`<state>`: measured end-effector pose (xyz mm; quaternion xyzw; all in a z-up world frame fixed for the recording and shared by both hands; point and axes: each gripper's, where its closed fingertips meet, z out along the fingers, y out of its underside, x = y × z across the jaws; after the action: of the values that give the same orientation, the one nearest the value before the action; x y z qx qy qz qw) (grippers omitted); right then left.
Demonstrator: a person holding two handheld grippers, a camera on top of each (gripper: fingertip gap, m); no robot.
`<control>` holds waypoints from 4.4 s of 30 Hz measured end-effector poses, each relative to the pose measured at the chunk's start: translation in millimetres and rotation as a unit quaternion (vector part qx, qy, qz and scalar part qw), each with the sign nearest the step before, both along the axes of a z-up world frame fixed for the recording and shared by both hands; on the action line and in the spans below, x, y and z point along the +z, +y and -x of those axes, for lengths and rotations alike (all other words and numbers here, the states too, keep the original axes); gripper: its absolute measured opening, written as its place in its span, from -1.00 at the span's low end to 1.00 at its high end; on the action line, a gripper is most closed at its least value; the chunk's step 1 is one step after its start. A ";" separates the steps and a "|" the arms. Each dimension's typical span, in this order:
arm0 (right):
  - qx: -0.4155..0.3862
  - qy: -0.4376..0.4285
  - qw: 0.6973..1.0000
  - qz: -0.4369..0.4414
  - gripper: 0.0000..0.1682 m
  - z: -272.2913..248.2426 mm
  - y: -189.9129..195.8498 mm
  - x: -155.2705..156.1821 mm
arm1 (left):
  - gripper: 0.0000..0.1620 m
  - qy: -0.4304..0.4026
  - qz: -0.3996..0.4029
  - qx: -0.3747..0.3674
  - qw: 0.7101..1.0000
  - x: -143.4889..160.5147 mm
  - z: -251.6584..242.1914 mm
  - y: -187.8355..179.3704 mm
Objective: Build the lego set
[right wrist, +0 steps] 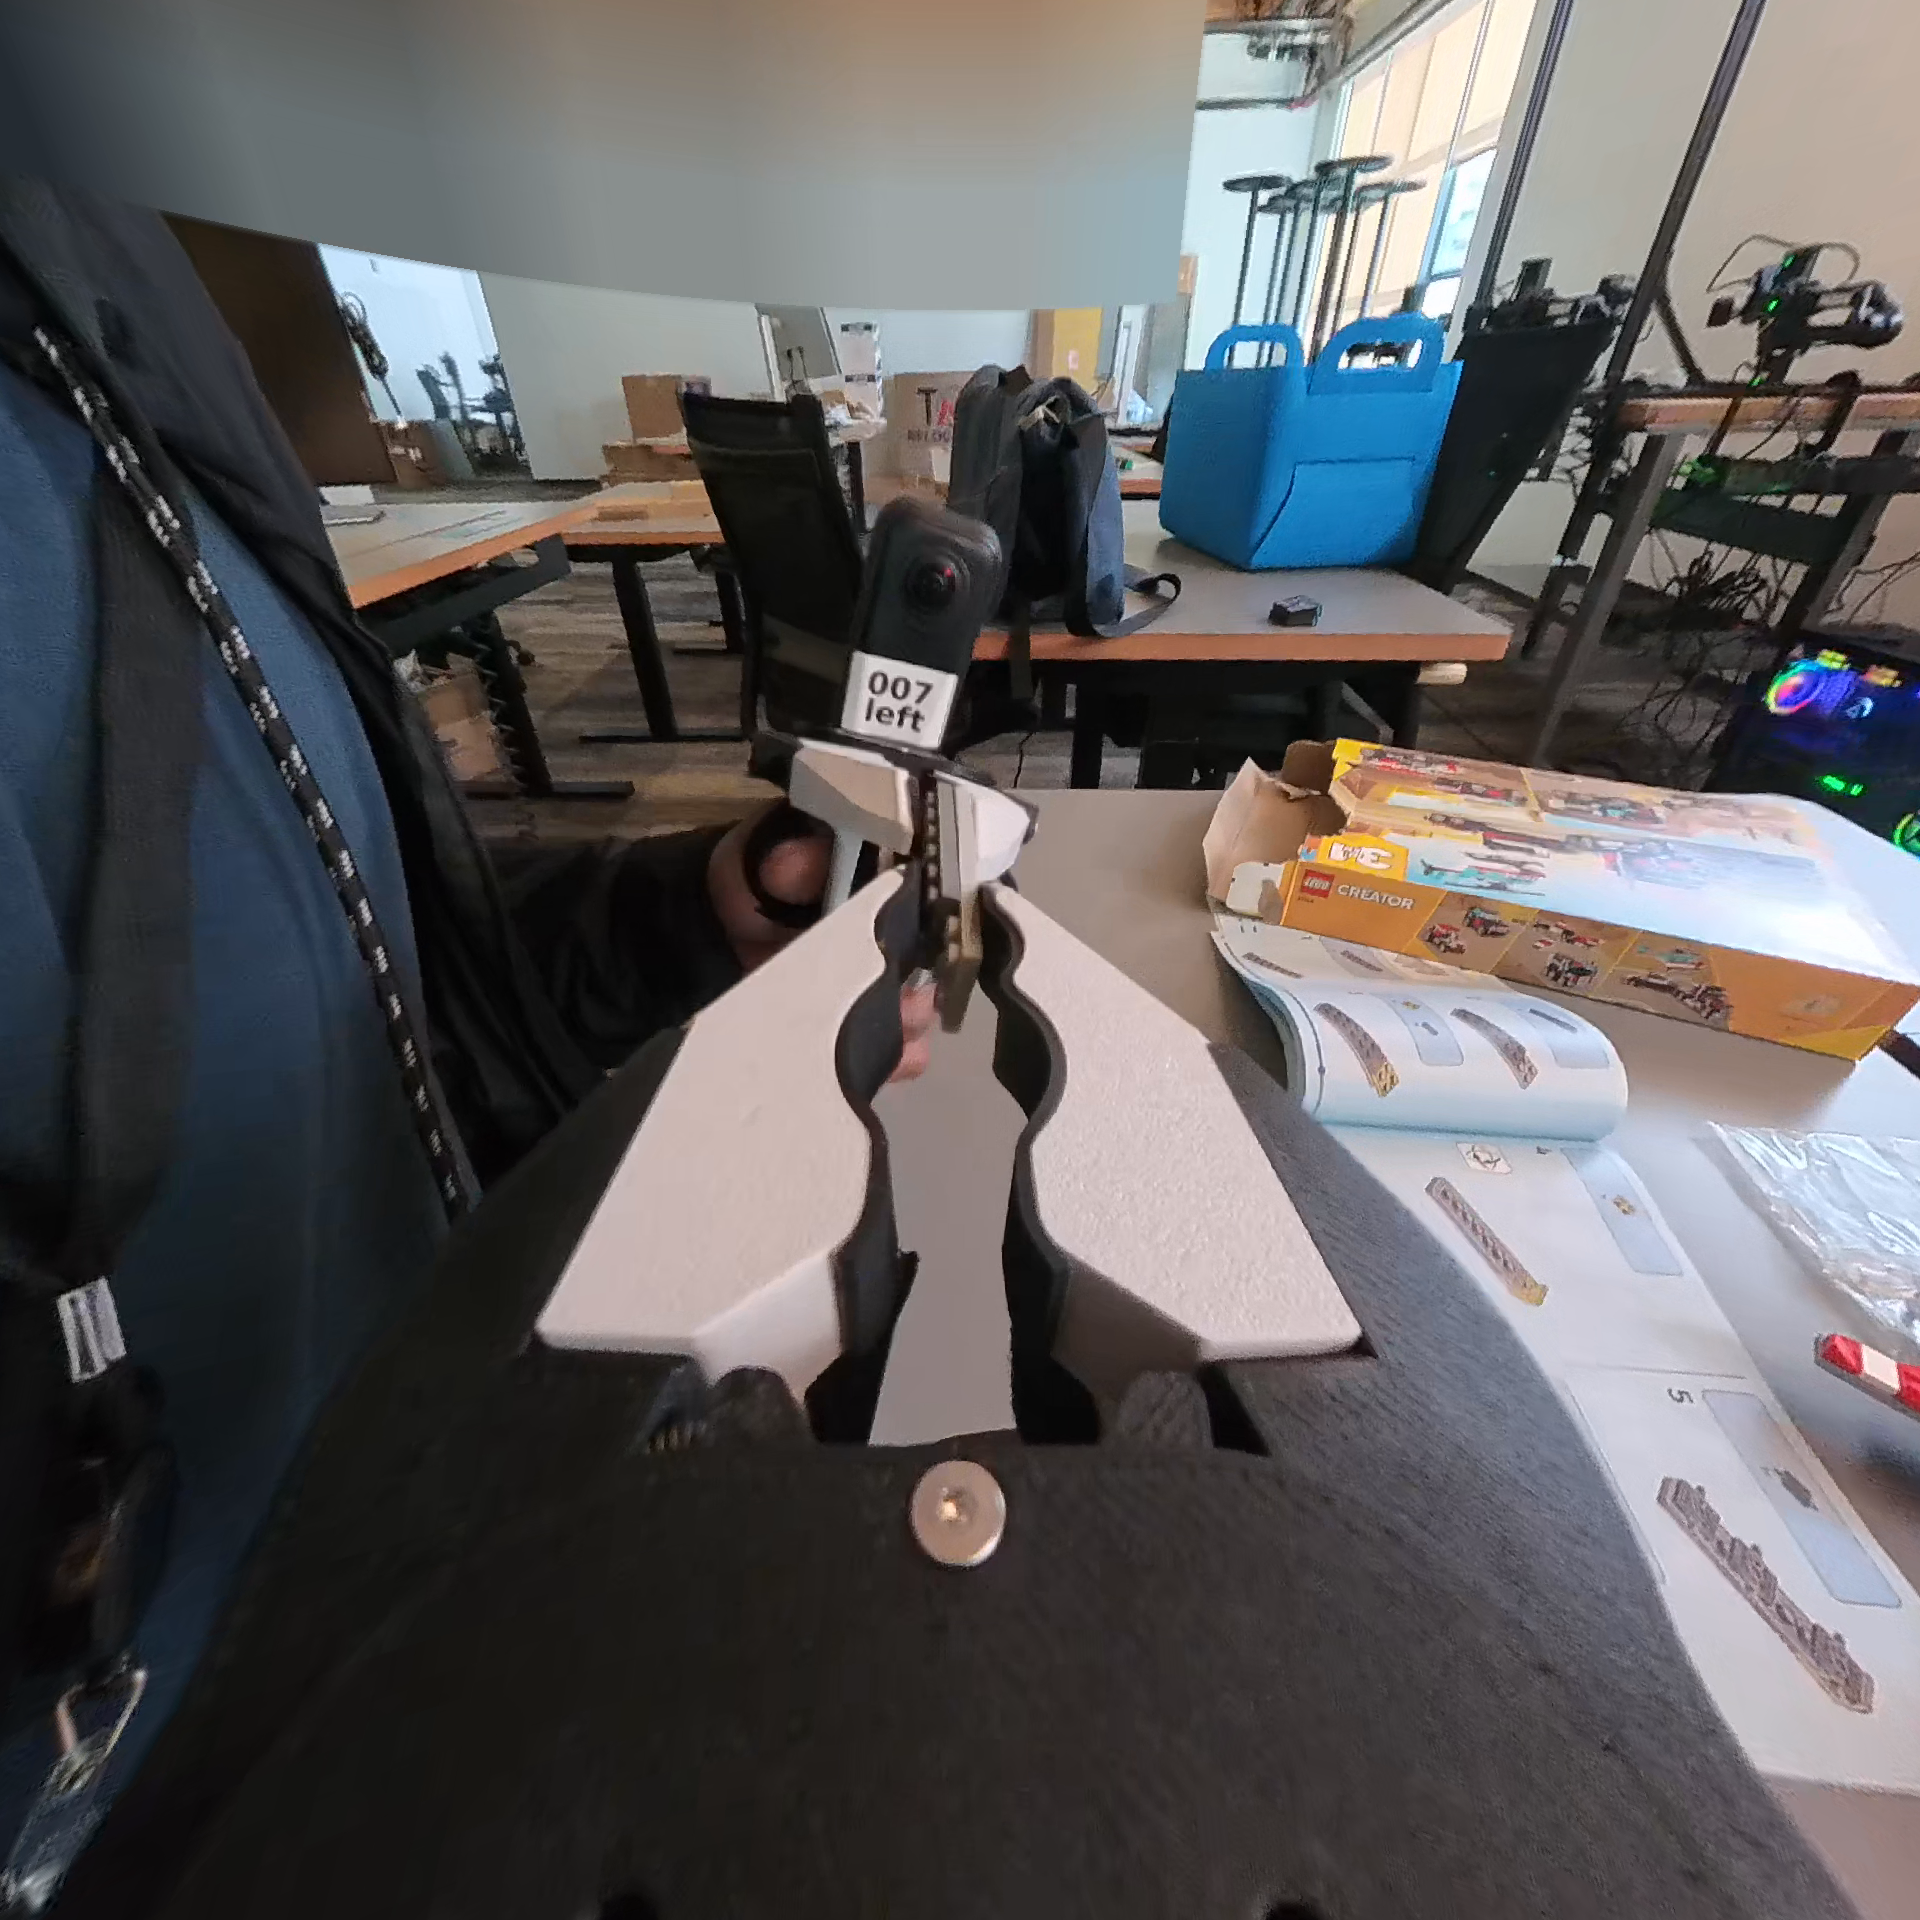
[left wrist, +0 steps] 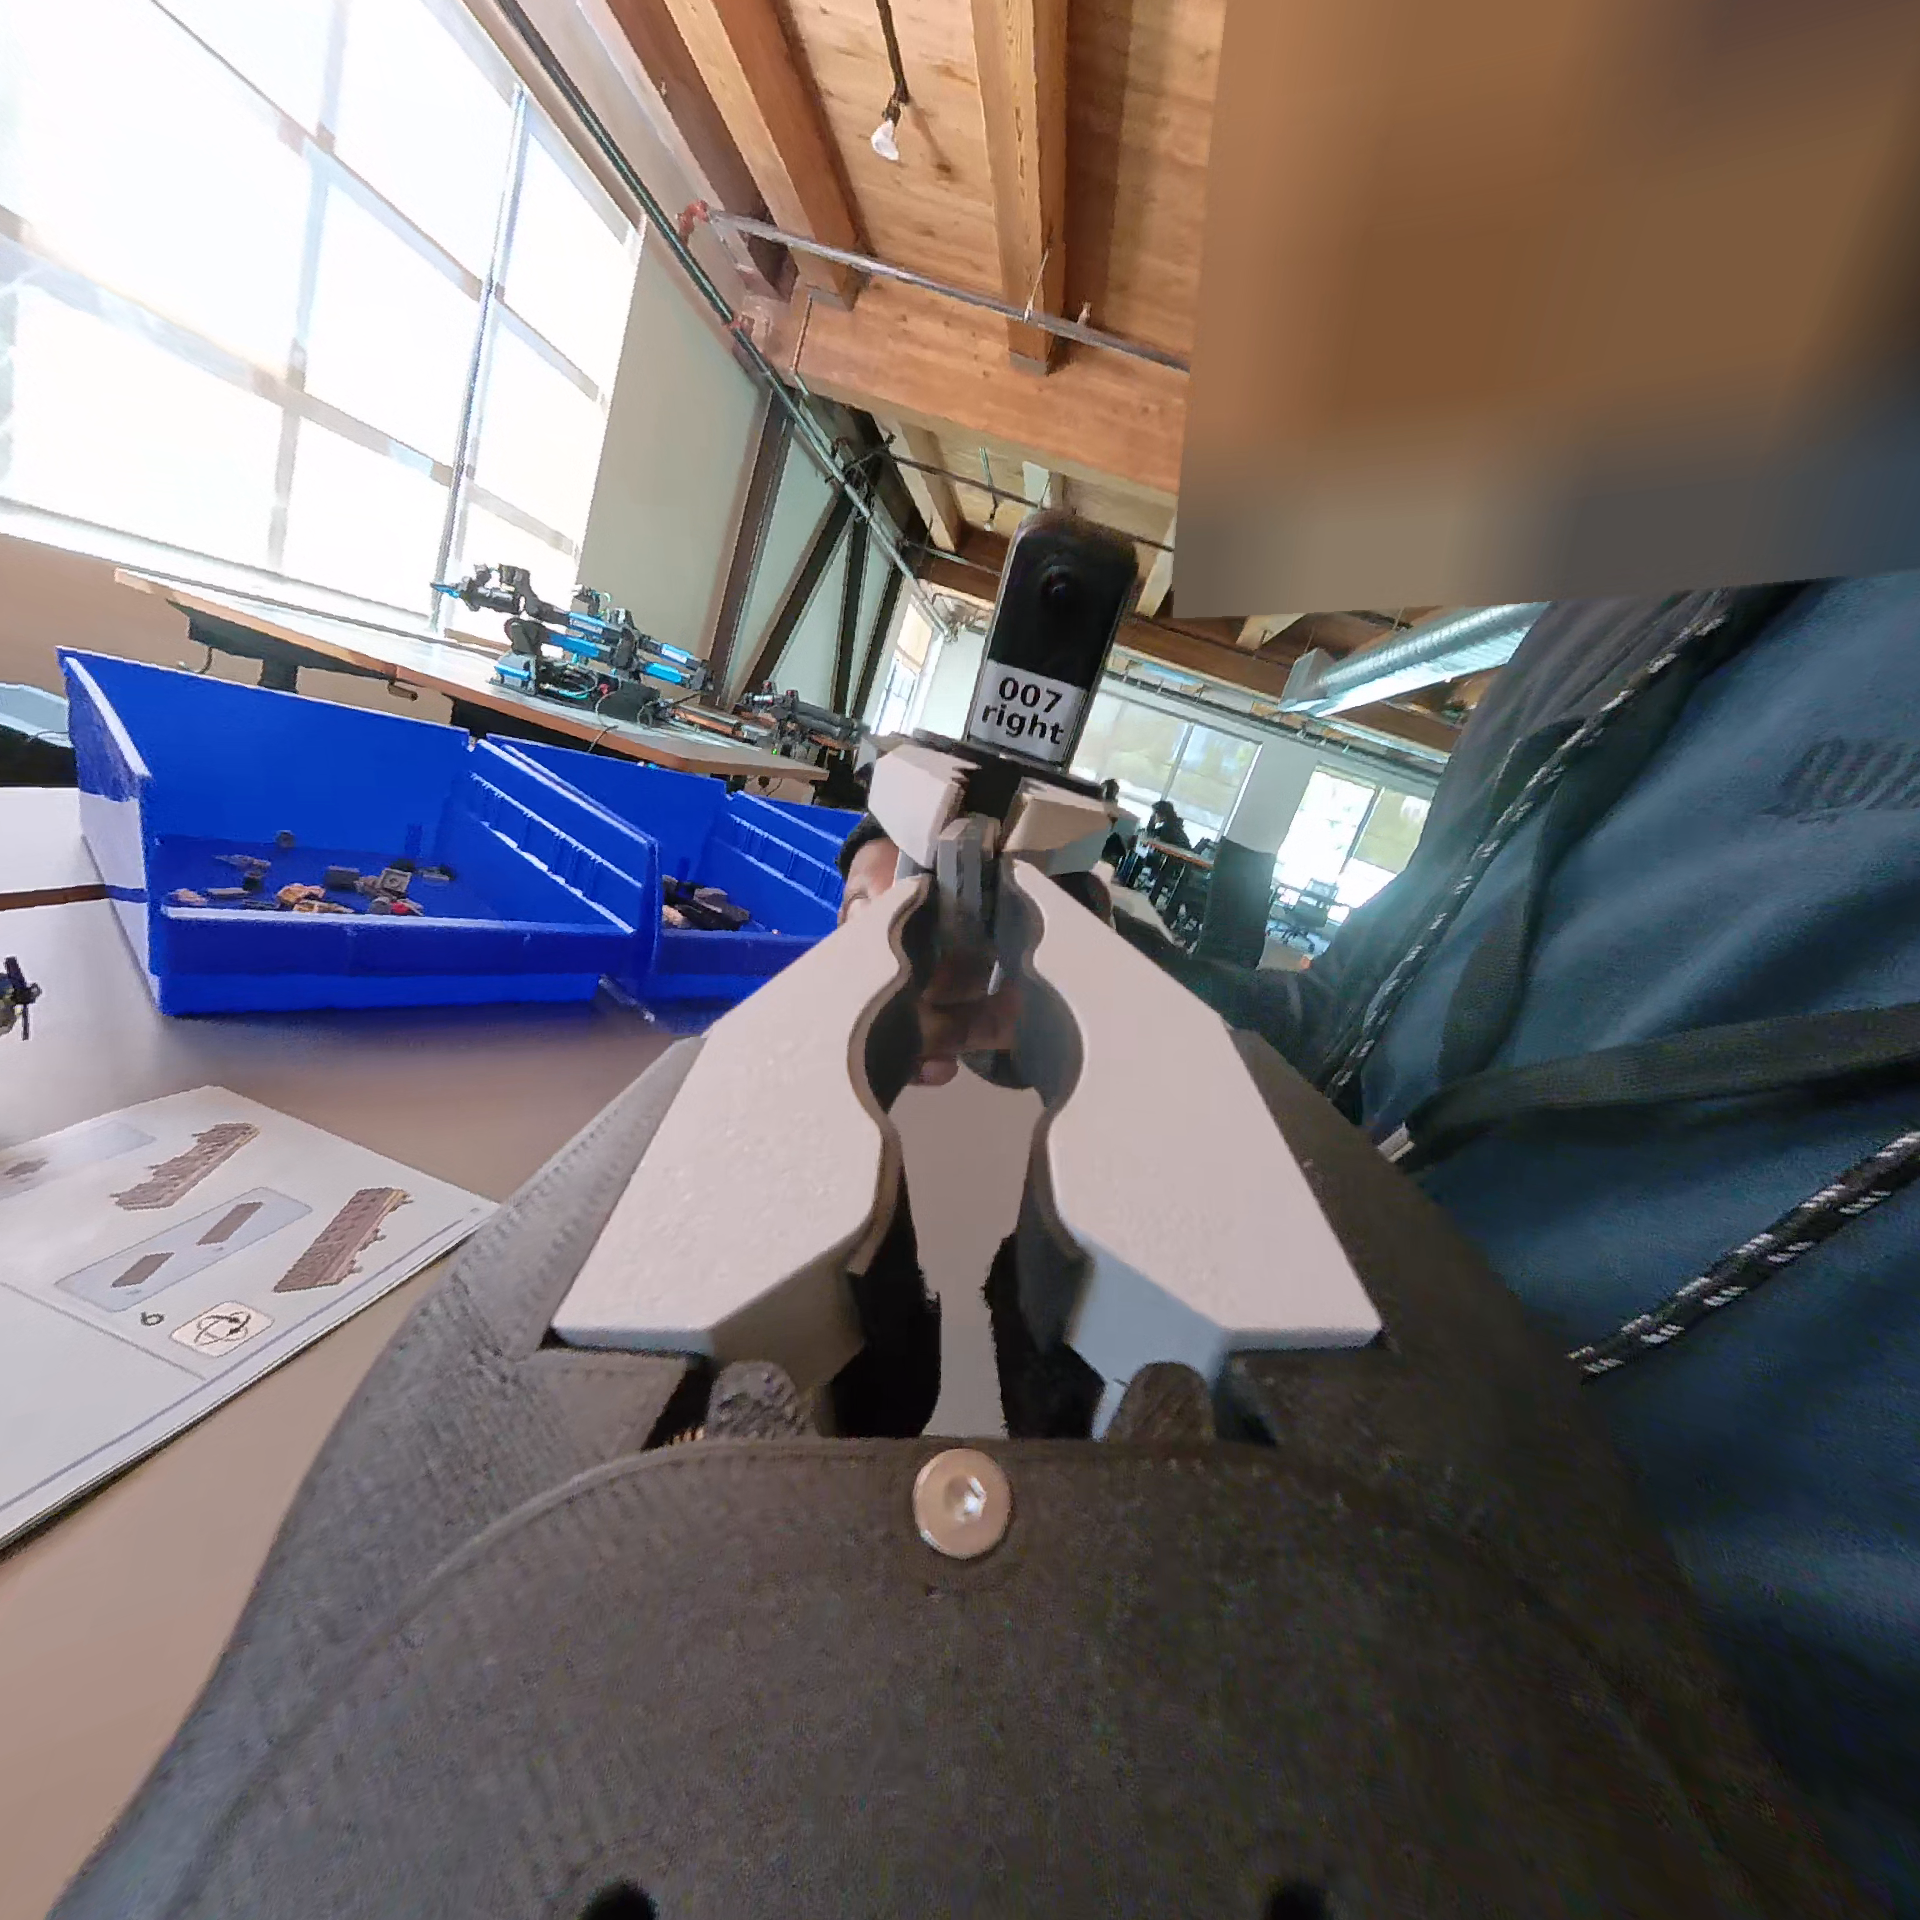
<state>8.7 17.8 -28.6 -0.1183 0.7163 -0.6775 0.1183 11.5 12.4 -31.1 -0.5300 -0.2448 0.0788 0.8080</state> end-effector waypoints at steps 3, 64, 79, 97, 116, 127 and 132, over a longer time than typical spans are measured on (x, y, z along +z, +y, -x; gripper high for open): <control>0.003 0.005 1.000 -0.020 -0.87 2.1 2.2 -5.5 | -0.89 -0.001 0.027 0.005 1.000 -5.6 1.2 2.8; -0.015 -0.139 0.983 -0.115 -0.87 10.3 -17.4 -37.9 | -0.89 -0.178 -0.074 -0.056 0.980 -33.7 19.4 -5.0; 0.000 -0.084 0.995 -0.054 -0.87 4.3 -13.1 -20.1 | -0.90 -0.110 -0.064 -0.049 0.991 -14.6 11.7 -1.5; -0.014 -0.100 0.992 0.080 -0.88 4.6 -8.2 2.9 | -0.67 -0.057 -0.181 -0.035 0.981 20.0 9.8 -1.3; 0.037 -0.135 0.983 0.120 -0.88 -10.9 -3.1 6.5 | -0.91 0.020 -0.093 0.046 0.994 24.0 6.8 20.5; 0.062 -0.147 0.979 0.128 -0.89 -14.1 0.3 5.4 | -0.91 0.056 -0.028 0.086 0.994 21.6 4.9 25.2; 0.081 -0.148 0.976 0.135 -0.88 -18.2 2.9 7.0 | -0.92 0.089 0.015 0.115 0.989 22.8 1.6 28.2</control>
<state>26.9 20.7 -21.7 -0.0889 0.5806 -0.7663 0.2602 9.9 40.6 -8.3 -0.5010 -0.2304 0.2214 0.8043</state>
